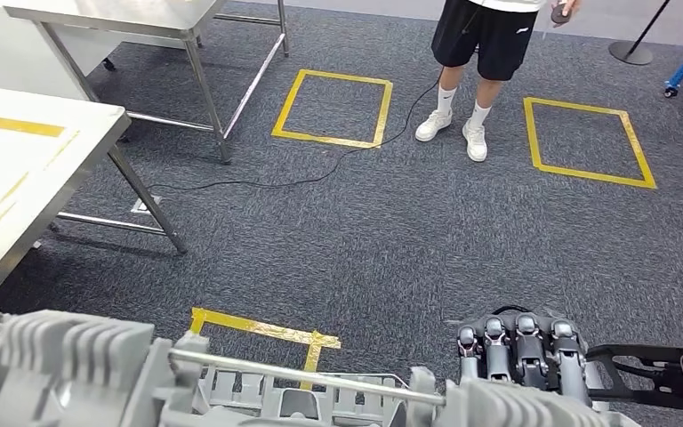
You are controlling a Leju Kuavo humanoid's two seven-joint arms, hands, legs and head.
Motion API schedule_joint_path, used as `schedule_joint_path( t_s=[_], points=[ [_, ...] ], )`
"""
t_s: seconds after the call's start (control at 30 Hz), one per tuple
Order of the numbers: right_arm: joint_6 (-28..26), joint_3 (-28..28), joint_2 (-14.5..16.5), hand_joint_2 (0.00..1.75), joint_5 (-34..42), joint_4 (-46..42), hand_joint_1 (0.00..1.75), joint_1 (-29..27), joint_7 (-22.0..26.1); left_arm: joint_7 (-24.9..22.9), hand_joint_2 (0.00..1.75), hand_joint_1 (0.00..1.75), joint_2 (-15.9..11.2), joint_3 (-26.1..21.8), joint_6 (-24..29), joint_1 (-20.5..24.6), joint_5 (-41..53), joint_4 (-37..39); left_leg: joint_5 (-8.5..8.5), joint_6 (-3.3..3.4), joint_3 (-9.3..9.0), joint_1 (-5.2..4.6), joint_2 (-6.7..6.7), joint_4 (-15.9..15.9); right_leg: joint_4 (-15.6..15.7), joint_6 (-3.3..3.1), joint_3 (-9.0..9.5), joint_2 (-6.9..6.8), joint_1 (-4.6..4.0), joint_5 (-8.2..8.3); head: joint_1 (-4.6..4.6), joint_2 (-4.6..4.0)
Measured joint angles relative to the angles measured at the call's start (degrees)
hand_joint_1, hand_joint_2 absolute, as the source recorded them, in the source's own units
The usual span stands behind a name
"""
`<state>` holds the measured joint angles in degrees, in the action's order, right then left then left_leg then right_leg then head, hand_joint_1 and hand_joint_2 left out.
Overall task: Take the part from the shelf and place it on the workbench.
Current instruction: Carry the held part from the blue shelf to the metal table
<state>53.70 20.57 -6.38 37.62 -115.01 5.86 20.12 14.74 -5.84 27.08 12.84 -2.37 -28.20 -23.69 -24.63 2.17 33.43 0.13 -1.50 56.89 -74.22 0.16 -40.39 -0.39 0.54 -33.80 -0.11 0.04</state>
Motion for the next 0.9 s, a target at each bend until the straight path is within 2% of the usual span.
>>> schedule_joint_path(
  t_s=[0.03,0.07,0.13,0.17,0.2,0.3,0.37,0.43,0.47,0.5,0.53,0.57,0.63,0.7,0.73,0.8,0.83,0.9],
  points=[
    [0.01,-0.02,-0.03,1.75,-0.01,0.01,1.75,-0.06,0.02,-0.04,1.75,0.00,-0.01,0.00,0.01,-0.04,0.14,-0.02,0.00,-0.02,-0.02,0.02,-0.69,0.03,-0.63,0.41,-0.53,0.07,0.13,0.25,0.00,0.00],
    [0.01,-0.07,-0.06,1.75,-0.03,0.01,1.75,-0.10,0.03,-0.10,1.75,0.00,-0.01,0.00,-0.02,-0.09,0.22,-0.05,-0.02,-0.06,-0.07,0.06,-1.38,0.08,1.30,0.95,0.18,0.15,0.30,1.47,0.01,0.00],
    [0.01,-0.22,-0.09,1.75,-0.09,0.01,1.75,-0.10,0.12,-0.22,1.75,0.00,-0.01,0.00,-0.10,-0.12,0.38,-0.16,-0.19,-0.37,-0.07,0.08,-2.70,0.41,9.55,1.86,3.80,1.20,0.72,5.00,0.03,0.00],
    [0.01,-0.32,-0.08,1.75,-0.11,-0.01,1.75,-0.11,0.18,-0.29,1.75,0.00,-0.02,0.00,-0.13,-0.12,0.44,-0.23,-0.33,-0.65,0.05,0.03,-3.26,0.66,13.01,1.85,5.40,1.71,0.85,6.37,0.03,0.00],
    [0.01,-0.40,-0.08,1.75,-0.12,-0.01,1.75,-0.11,0.25,-0.35,1.75,0.00,-0.07,0.00,-0.14,-0.16,0.50,-0.29,-0.44,-0.97,0.24,-0.02,-3.67,0.86,15.07,1.60,6.35,2.11,0.84,7.14,0.01,0.00],
    [0.01,-0.48,-0.03,1.75,-0.22,-0.02,1.75,-0.12,0.41,-0.50,1.75,0.00,-0.36,0.02,-0.16,-0.54,0.58,-0.38,-0.51,-1.96,0.69,0.18,-4.26,0.99,15.77,0.28,6.70,1.54,0.58,7.63,-0.03,0.00],
    [0.03,-0.49,0.11,1.75,-0.30,-0.02,1.75,-0.12,0.60,-0.58,1.75,0.00,-0.52,0.04,-0.20,-0.72,0.62,-0.39,-1.91,-2.55,1.66,0.27,-2.72,2.91,15.94,-0.45,6.80,0.86,0.76,7.71,-0.19,0.00],
    [0.05,-0.49,0.27,1.75,-0.33,-0.02,1.75,-0.17,0.80,-0.61,1.75,0.00,-0.67,0.05,-0.26,-0.66,0.66,-0.40,-5.31,-3.02,4.56,0.36,-0.26,9.10,16.00,-0.98,6.85,0.06,0.70,7.63,-0.39,0.00],
    [0.05,-0.50,0.31,1.75,-0.37,-0.02,1.75,-0.21,0.86,-0.62,1.75,0.00,-0.71,0.05,-0.30,-0.61,0.67,-0.41,-7.06,-3.19,6.43,0.46,0.43,13.07,16.00,-1.11,6.83,-0.41,0.60,7.59,-0.43,0.00],
    [0.06,-0.50,0.32,1.75,-0.41,-0.02,1.75,-0.26,0.90,-0.64,1.75,0.00,-0.72,0.05,-0.35,-0.60,0.69,-0.42,-8.06,-3.31,7.91,0.54,0.75,16.16,15.99,-1.18,6.81,-0.90,0.51,7.55,-0.42,0.00],
    [0.07,-0.51,0.33,1.75,-0.45,-0.02,1.75,-0.32,0.91,-0.66,1.75,0.00,-0.70,0.06,-0.40,-0.61,0.70,-0.42,-8.07,-3.36,8.55,0.57,0.91,17.42,15.98,-1.23,6.81,-1.41,0.45,7.50,-0.42,0.00],
    [0.07,-0.51,0.34,1.75,-0.50,-0.01,1.75,-0.36,0.91,-0.67,1.75,0.00,-0.72,0.07,-0.42,-0.62,0.70,-0.43,-7.00,-3.33,8.00,0.59,1.08,16.30,15.98,-1.25,6.83,-1.90,0.42,7.47,-0.42,0.00],
    [0.07,-0.51,0.39,1.75,-0.52,0.00,1.75,-0.37,0.91,-0.69,1.75,0.00,-0.84,0.07,-0.42,-0.59,0.71,-0.44,-3.43,-3.02,4.13,0.50,2.44,8.82,15.98,-1.18,6.98,-2.73,0.34,7.37,-0.42,0.00],
    [0.07,-0.54,0.45,1.75,-0.52,0.00,1.75,-0.32,0.91,-0.69,1.75,0.00,-0.93,0.07,-0.42,-0.41,0.78,-0.48,-1.62,-2.42,0.95,0.02,4.10,2.61,15.96,-0.86,7.09,-3.45,0.02,7.22,-0.40,0.00],
    [0.07,-0.55,0.48,1.75,-0.52,0.00,1.75,-0.32,0.91,-0.70,1.75,0.00,-0.95,0.07,-0.42,-0.31,0.82,-0.51,-1.57,-2.12,0.44,-0.24,4.40,1.43,15.96,-0.65,7.14,-3.83,-0.09,7.16,-0.39,0.00],
    [0.07,-0.56,0.51,1.75,-0.53,-0.01,1.75,-0.27,0.91,-0.70,1.75,0.00,-1.02,0.07,-0.42,-0.22,0.90,-0.55,-1.51,-1.50,0.35,-0.46,3.46,1.08,16.10,-0.10,7.35,-4.61,-0.13,7.06,-0.39,0.00],
    [0.07,-0.56,0.52,1.75,-0.54,-0.02,1.75,-0.23,0.91,-0.70,1.75,0.00,-1.04,0.07,-0.42,-0.25,0.91,-0.56,-1.30,-1.20,0.04,-0.36,2.93,0.76,15.94,0.15,7.37,-4.45,-0.06,6.86,-0.37,0.00],
    [0.07,-0.63,0.50,1.75,-0.55,-0.05,1.75,-0.16,0.91,-0.70,1.75,0.00,-1.03,0.07,-0.43,-0.15,0.95,-0.58,-0.78,-0.54,-0.61,-0.01,1.93,0.12,13.01,0.25,6.16,-2.71,0.06,5.19,-0.27,0.00]
  ],
)
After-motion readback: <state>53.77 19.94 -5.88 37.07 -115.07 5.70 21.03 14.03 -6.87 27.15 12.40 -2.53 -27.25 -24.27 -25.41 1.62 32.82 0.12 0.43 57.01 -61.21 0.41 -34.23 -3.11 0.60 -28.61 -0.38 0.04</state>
